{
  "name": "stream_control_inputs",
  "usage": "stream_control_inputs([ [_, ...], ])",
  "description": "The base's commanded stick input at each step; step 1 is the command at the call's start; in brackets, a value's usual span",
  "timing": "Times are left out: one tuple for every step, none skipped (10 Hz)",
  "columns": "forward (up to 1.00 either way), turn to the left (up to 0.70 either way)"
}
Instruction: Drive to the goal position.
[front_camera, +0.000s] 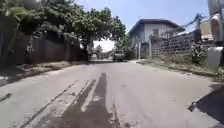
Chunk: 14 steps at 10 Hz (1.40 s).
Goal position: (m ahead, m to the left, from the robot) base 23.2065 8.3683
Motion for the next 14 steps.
stream_control_inputs([
  [1.0, 0.0],
  [1.0, 0.0],
  [1.0, 0.0],
  [1.0, 0.0],
  [1.0, 0.0],
  [1.0, 0.0],
  [1.0, -0.29],
  [1.0, -0.39],
  [1.0, -0.38],
  [1.0, -0.26],
  [1.0, -0.11],
  [1.0, -0.02],
  [1.0, 0.0],
  [1.0, 0.0],
])
